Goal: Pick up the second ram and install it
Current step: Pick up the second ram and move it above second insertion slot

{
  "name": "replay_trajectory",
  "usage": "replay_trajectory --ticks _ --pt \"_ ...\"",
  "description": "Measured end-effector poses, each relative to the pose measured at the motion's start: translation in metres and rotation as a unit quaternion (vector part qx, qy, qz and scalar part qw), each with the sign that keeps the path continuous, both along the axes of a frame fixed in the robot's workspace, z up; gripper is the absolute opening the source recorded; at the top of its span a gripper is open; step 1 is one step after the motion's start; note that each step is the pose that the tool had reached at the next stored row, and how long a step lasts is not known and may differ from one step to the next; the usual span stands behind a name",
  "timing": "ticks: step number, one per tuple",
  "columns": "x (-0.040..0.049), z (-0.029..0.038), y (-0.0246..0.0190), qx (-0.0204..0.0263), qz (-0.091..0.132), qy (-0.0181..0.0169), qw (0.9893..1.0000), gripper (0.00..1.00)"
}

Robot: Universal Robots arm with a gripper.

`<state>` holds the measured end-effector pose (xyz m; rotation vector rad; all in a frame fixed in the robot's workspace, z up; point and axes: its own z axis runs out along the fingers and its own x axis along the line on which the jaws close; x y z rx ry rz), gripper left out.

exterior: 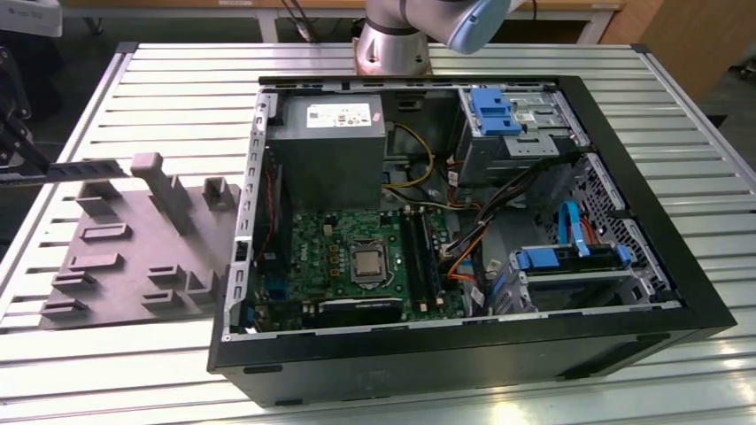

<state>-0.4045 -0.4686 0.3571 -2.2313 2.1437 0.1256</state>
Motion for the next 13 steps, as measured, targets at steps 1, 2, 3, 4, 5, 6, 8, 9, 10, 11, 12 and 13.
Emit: replay_trajectory --ticks 1,2,3,4,5,6,8,9,10,11,12,13 --pt "0.0000 0.0014 0.0000 0.0000 0.000 -0.0001 1.0000 0.12" --pt "0.0000 0.0028 0.0001 0.0000 0.000 -0.0002 1.0000 0.12" --pt "0.0000 0.0042 0.0002 0.0000 0.000 -0.0003 1.0000 0.12" --pt "-0.0001 0.0056 0.0002 0.0000 0.000 -0.0005 1.0000 0.12" --pt "-0.0001 0.0069 0.0003 0.0000 0.000 -0.0006 1.0000 0.12" --pt "-0.0001 0.0083 0.0005 0.0000 0.000 -0.0007 1.0000 0.12" --pt "-0.0001 0.0107 0.0010 0.0000 0.000 -0.0009 1.0000 0.12" --pt "-0.0001 0.0120 0.0013 0.0000 0.000 -0.0010 1.0000 0.12" --pt "-0.0001 0.0133 0.0015 0.0000 0.000 -0.0012 1.0000 0.12" --pt "-0.0001 0.0146 0.0017 0.0000 0.000 -0.0013 1.0000 0.12" --pt "-0.0001 0.0160 0.0018 0.0000 0.000 -0.0015 1.0000 0.12" --pt "-0.0001 0.0176 0.0019 0.0000 0.000 -0.0017 1.0000 0.12"
